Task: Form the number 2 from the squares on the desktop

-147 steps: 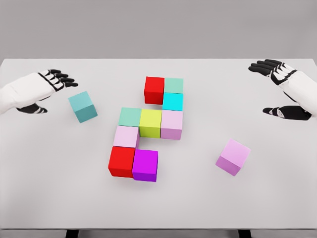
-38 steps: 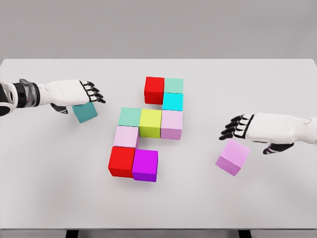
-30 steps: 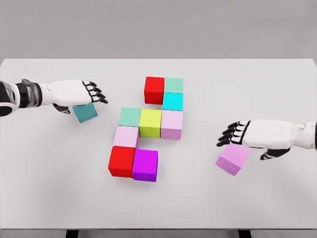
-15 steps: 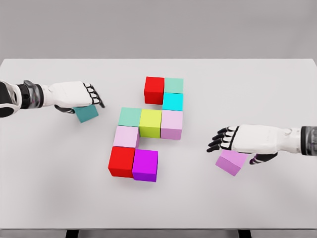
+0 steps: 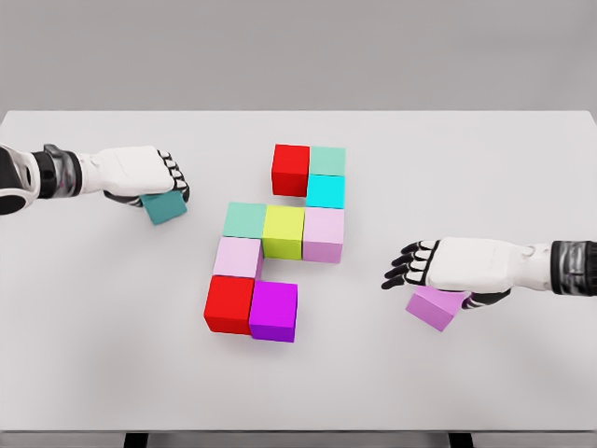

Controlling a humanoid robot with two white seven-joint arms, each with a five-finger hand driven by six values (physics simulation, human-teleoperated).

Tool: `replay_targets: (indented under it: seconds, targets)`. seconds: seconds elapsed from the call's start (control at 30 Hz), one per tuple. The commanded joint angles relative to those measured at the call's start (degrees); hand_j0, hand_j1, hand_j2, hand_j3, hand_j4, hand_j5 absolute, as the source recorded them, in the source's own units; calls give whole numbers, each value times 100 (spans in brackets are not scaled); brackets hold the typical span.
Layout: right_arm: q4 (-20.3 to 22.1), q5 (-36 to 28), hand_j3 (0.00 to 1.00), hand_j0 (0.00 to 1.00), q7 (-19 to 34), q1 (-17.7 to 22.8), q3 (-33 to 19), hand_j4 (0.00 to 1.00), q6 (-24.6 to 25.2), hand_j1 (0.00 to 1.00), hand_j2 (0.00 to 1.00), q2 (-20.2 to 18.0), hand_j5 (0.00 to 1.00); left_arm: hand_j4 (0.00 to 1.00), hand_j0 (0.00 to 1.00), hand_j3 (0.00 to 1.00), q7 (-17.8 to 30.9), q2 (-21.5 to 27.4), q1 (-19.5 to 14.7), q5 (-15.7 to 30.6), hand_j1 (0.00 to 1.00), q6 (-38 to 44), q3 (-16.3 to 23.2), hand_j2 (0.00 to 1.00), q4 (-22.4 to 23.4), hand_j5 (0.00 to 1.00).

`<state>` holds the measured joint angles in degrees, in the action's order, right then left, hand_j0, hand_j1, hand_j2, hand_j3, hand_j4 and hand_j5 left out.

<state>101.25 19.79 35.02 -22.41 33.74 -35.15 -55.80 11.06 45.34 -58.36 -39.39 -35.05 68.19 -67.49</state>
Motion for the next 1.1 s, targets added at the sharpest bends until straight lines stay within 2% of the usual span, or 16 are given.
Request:
replay_targets:
  seconds: [0.0,0.8,1.07]
  targets:
    - [0,25,99,99,-2,0,-8,99,15,99,99,17,99,60,60,60,-8,-60,0,19,60,5,-8,60,16,60]
    - [-9,157,93,93,-2,97,18,93,15,93,93,-36,93,60,60,60,-8,-974,-563,1,60,5,1,60,939,60]
    - [0,148,82,82,-2,105,27,82,15,82,82,-54,82,60,60,60,-8,-1220,-668,1,60,5,10,60,1115,60]
